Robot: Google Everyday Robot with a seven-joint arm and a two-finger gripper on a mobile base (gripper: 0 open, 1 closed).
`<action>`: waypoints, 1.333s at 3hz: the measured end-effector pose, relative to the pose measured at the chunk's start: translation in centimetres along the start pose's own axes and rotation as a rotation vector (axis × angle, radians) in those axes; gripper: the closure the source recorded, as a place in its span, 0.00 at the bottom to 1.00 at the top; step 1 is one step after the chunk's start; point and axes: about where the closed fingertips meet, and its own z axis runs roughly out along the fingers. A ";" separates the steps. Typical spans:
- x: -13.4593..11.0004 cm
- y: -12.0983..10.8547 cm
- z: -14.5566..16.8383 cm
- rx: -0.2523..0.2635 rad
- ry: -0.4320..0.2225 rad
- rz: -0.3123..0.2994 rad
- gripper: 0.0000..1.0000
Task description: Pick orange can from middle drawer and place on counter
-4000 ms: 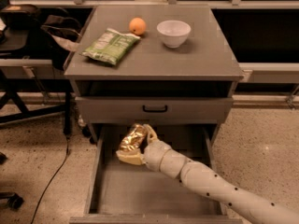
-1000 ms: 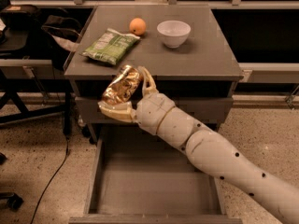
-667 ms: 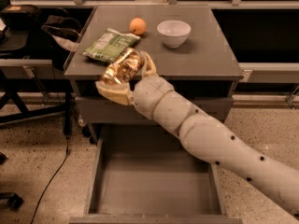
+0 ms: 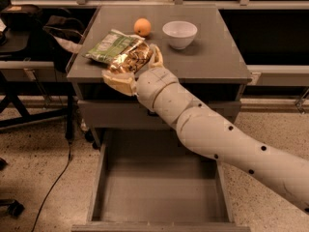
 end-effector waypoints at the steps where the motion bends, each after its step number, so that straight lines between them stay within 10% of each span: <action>1: -0.2 -1.1 0.5 0.040 -0.023 0.009 1.00; 4: 0.5 -9.5 3.2 0.198 0.036 -0.032 1.00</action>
Offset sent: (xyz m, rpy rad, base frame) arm 0.0589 -0.0461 0.0286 0.0548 -0.0907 -0.1575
